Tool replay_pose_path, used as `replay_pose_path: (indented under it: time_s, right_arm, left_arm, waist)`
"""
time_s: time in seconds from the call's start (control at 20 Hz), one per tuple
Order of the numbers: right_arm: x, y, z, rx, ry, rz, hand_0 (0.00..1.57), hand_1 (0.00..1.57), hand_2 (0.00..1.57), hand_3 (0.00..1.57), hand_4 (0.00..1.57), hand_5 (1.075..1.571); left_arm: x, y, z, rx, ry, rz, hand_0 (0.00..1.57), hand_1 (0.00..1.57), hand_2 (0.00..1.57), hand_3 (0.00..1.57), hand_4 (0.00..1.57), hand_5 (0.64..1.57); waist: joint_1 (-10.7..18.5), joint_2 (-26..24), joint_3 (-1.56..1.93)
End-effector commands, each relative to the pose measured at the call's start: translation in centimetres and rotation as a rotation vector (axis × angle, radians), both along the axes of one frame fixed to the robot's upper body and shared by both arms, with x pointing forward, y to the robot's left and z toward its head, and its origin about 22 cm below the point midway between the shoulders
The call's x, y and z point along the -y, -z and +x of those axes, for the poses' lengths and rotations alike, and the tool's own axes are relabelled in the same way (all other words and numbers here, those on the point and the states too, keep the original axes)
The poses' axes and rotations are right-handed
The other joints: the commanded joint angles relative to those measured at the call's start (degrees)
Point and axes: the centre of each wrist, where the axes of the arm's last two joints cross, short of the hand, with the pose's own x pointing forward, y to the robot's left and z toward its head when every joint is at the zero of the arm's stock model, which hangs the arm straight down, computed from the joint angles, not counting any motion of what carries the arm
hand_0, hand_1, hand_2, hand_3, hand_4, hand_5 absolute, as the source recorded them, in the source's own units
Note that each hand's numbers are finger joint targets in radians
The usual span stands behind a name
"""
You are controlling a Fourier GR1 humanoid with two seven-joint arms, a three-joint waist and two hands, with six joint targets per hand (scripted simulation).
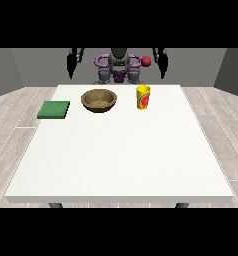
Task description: Pick the cup and pour the ball into the bowl, then pick the bowl and place it on the pad
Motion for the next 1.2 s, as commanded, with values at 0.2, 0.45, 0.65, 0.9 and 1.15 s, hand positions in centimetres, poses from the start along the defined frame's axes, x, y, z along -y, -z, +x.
replay_pose_path:
  time_s: [0.2, 0.45, 0.65, 0.9, 1.15]
  right_arm:
    - [1.0, -3.0, 0.2, 0.015, -0.005, -0.043, 0.00, 0.00, 0.00, 0.00, 0.00, 1.569]
    - [7.3, -5.4, 0.3, 0.022, -0.040, 0.049, 0.00, 0.00, 0.00, 0.00, 0.00, 1.569]
    - [9.8, -5.5, -1.5, 0.081, -0.035, 0.053, 0.00, 0.00, 0.00, 0.00, 0.00, 1.570]
    - [5.8, -7.2, 1.3, 0.171, -0.053, 0.062, 0.00, 0.00, 0.00, 0.00, 0.00, 1.570]
    - [5.9, -4.1, 1.5, 0.203, -0.073, 0.064, 0.00, 0.00, 0.00, 0.00, 0.00, 1.570]
  left_arm:
    - [-0.5, -2.9, 0.3, 0.023, 0.010, 0.020, 0.00, 0.00, 0.00, 0.00, 0.00, 1.557]
    - [-2.6, -8.8, 2.1, 0.083, 0.000, -0.145, 0.00, 0.00, 0.00, 0.00, 0.00, 1.558]
    - [-6.8, -6.7, -0.2, 0.141, -0.047, -0.126, 0.00, 0.00, 0.00, 0.00, 0.00, 1.547]
    - [-5.2, -4.6, 1.3, 0.238, -0.038, -0.127, 0.00, 0.00, 0.00, 0.00, 0.00, 1.541]
    - [-4.4, -3.6, 2.6, 0.320, -0.028, -0.107, 0.00, 0.00, 0.00, 0.00, 0.00, 1.529]
  waist:
    - [-0.30, -14.01, 0.00]
    - [0.01, -9.24, 0.39]
    - [-1.15, -5.77, 0.36]
    - [-1.83, 1.01, 0.34]
    - [-1.53, 5.33, 0.37]
